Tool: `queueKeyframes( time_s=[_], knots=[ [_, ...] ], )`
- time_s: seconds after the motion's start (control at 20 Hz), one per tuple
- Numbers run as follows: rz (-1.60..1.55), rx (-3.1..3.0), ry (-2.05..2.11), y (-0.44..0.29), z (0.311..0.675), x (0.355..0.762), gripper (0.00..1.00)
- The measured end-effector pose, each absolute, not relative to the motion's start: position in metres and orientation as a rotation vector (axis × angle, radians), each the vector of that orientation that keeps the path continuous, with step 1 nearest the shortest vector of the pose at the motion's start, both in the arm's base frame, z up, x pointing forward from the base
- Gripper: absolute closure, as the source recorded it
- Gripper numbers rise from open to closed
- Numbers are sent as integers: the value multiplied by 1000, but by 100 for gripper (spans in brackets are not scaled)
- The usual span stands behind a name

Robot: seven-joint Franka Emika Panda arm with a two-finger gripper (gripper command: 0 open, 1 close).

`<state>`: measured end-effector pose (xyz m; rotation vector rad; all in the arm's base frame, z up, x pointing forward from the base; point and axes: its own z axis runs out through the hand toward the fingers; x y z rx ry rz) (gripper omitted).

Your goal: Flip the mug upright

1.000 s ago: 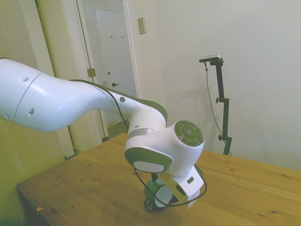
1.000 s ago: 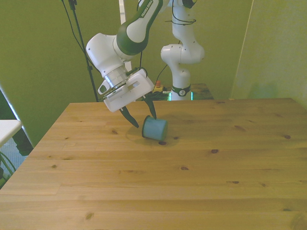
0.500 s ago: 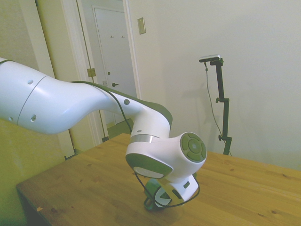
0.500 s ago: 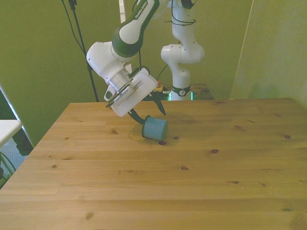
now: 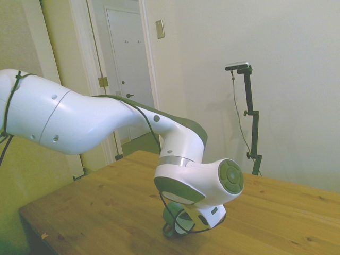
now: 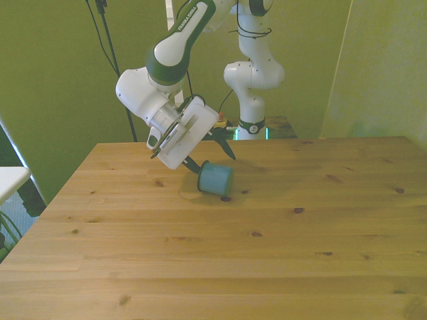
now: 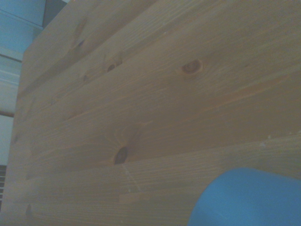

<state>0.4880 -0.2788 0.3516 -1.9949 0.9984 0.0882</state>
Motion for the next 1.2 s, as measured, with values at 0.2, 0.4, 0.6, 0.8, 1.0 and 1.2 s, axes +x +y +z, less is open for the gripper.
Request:
queueKeyframes(
  time_s=[0.2,0.4,0.6,0.8,1.0,1.2],
  knots=[
    [115,-1985,975,-281,346,490,100],
    [119,-1973,953,-279,347,490,100],
    [122,-1972,939,-274,345,493,100],
    [129,-1974,930,-270,344,495,100],
    [134,-1973,930,-269,342,496,100],
    [141,-1974,928,-267,339,497,100]
  ],
)
